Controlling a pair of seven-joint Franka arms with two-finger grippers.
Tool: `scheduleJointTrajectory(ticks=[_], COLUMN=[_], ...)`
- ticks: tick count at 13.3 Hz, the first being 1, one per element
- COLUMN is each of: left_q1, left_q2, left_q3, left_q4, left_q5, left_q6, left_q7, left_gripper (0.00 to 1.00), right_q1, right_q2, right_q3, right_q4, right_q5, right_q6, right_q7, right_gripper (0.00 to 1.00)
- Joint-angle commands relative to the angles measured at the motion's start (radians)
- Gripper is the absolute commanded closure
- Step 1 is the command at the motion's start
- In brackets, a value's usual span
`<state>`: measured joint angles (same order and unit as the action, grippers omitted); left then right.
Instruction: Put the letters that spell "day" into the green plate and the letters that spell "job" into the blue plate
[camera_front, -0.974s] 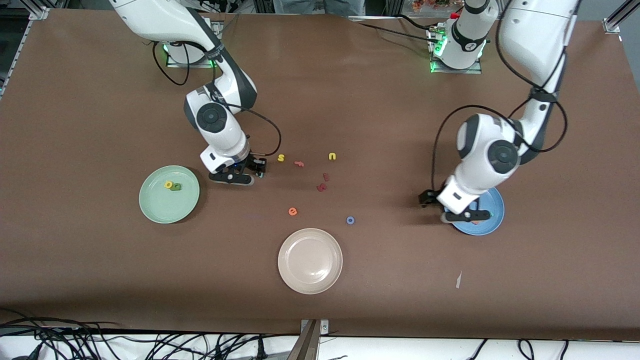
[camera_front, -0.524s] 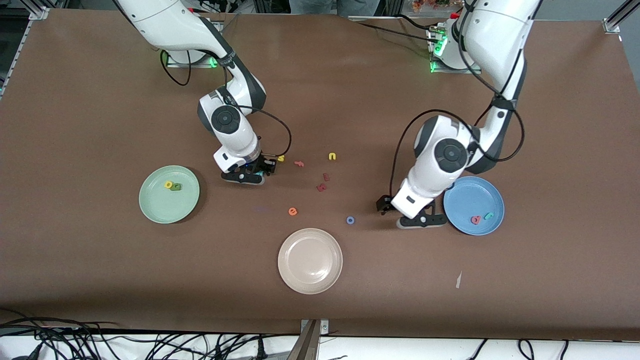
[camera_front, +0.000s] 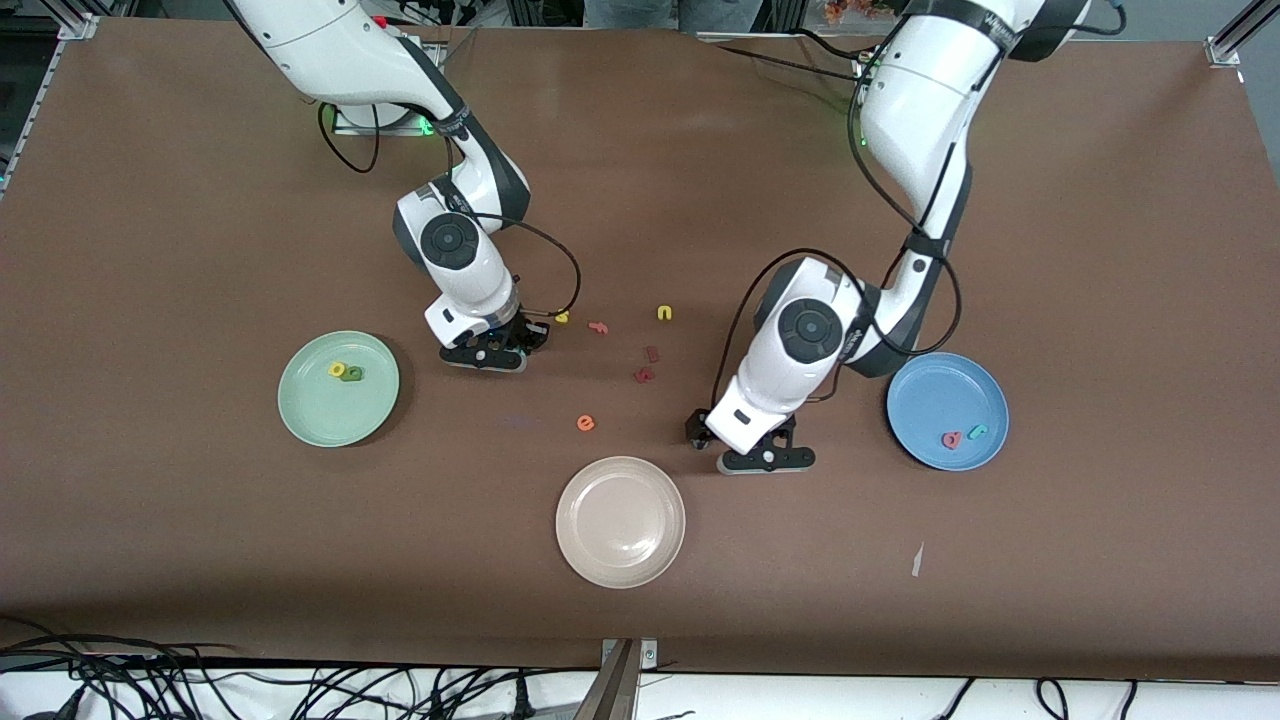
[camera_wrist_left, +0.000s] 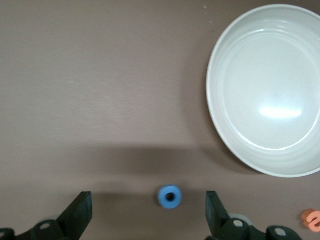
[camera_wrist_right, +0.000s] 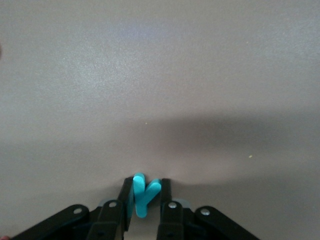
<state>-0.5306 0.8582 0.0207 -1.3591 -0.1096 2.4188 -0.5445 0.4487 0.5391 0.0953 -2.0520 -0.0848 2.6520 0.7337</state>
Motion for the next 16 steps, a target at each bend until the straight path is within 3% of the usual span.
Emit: scheduleJointTrajectory(ticks=[1,6,10,11,14,16], left_q1=[-0.06,-0.077,-0.081,-0.081,-0.081,-0.083], left_q2=[0.093,0.123,0.148,0.147,0.147,0.145], left_q3=[0.047,0.061,0.059,0.058,0.054,0.054], left_q4=[0.116,0.124,0.124,0.124,0.124,0.124], left_q5=[0.057,0.093,0.091,0.091,0.09,0.088], left_q6=[-0.012,-0.024,-0.024,-0.026,-0.05,-0.053], left_q7=[-0.043,-0.035,-0.035,-0.035,-0.028,-0.029], left_gripper=[0.0,0.0,0.05,0.12,0.19,0.23], right_q1=[-0.004,-0.195,-0.294,-0.3,-0.303,-0.303], right_q2=[-0.027,-0.157,-0.183,-0.183,-0.183,-0.205], right_q3=[-0.02,-0.025,-0.078,-0.095,-0.101,-0.103], right_q4=[0.01,0.007,0.0,-0.004,-0.001,0.004], right_q5=[-0.029,-0.064,-0.064,-0.064,-0.049,-0.02], right_q6=[-0.012,-0.188,-0.198,-0.196,-0.191,-0.196], right_q7=[-0.017,-0.421,-0.704,-0.726,-0.714,-0.706], right_gripper=[0.87,0.86,0.78,0.71,0.28,0.2])
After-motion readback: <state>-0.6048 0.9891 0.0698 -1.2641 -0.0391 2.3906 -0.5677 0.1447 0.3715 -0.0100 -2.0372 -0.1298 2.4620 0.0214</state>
